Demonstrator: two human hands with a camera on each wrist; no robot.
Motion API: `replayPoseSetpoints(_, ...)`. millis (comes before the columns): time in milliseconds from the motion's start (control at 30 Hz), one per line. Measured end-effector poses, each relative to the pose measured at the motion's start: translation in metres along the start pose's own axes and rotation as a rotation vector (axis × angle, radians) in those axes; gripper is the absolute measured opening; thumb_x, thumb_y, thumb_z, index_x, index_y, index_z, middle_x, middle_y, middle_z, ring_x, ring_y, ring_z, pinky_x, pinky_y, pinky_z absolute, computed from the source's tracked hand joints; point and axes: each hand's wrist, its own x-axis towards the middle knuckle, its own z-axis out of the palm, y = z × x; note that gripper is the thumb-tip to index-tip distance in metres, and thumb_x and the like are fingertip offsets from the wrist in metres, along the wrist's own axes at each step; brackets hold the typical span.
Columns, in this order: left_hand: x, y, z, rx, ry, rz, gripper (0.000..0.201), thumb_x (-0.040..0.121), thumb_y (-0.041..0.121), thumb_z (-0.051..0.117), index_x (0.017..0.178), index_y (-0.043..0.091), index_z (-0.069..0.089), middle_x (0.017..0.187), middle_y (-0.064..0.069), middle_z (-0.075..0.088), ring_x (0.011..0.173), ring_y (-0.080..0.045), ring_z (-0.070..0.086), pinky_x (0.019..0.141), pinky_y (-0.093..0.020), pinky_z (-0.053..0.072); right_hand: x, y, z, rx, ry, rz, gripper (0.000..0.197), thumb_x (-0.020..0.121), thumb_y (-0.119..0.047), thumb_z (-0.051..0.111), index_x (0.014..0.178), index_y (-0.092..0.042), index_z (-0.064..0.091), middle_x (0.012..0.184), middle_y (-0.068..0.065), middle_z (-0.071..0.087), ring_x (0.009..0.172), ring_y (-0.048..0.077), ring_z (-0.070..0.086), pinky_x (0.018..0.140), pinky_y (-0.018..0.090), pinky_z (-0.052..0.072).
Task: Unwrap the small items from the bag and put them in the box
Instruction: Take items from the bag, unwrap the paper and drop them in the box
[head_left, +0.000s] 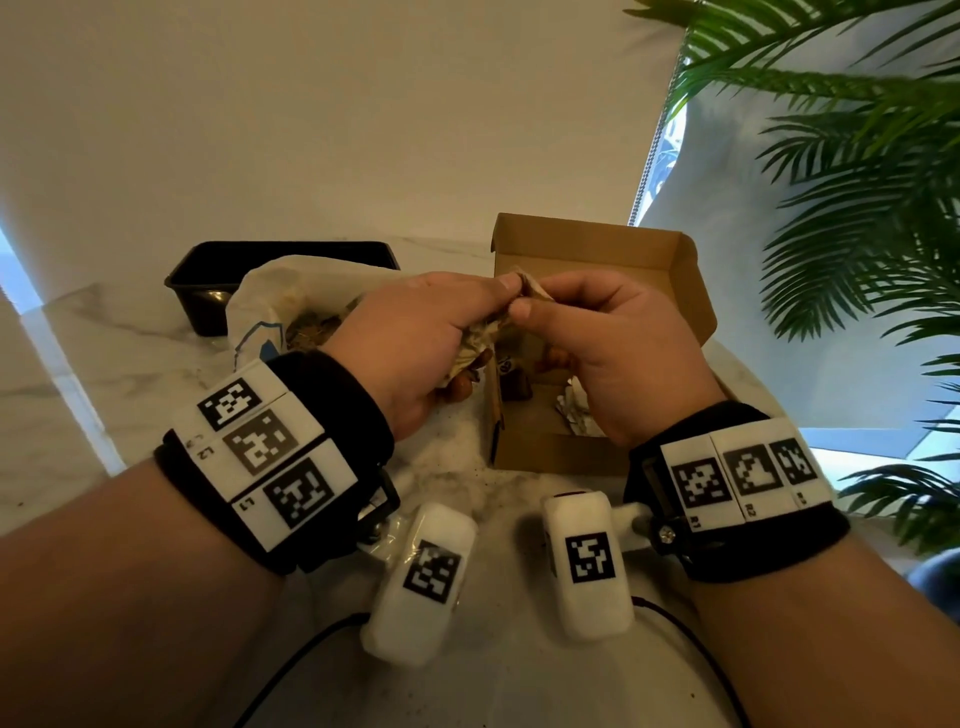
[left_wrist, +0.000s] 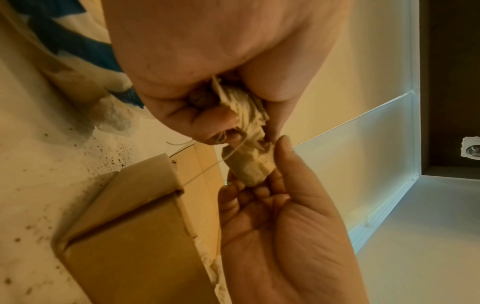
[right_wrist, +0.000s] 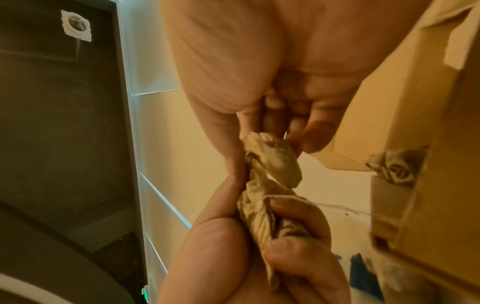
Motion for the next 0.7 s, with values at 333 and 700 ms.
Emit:
replayPoseSetpoints(333,0.006,-0.006,-0.002,0.070,-0.025,-0.049,0.022,0.088,0.038,0.075,0.095,0.018,0.071,0.069,0.002,0.061,0.056,-0.011,0.051,0.042,-0.021,0.036,0.013,-0.009,-0.025,-0.032,0.235,0.130,0.003,0.090,-0.018,0.072,0.092,-0.021,0.071,0.092,0.003,0.077,0.085,0.022,0.075,0.062,0.031,0.054)
replayPoseSetpoints(700,-0.001,0.002,-0.002,-0.049,-0.105,-0.229,0.041,0.095,0.053,0.054,0.083,0.019,0.072,0.074,0.000,0.068,0.055,-0.013,0.054,0.051,-0.021,0.035,0.015,-0.030,-0.031,0.298,0.130,0.306,0.006,0.098,-0.017,0.057,0.098,-0.015,0.063,0.070,-0.002,0.069,0.068,0.015,0.068,0.052,0.023,0.050)
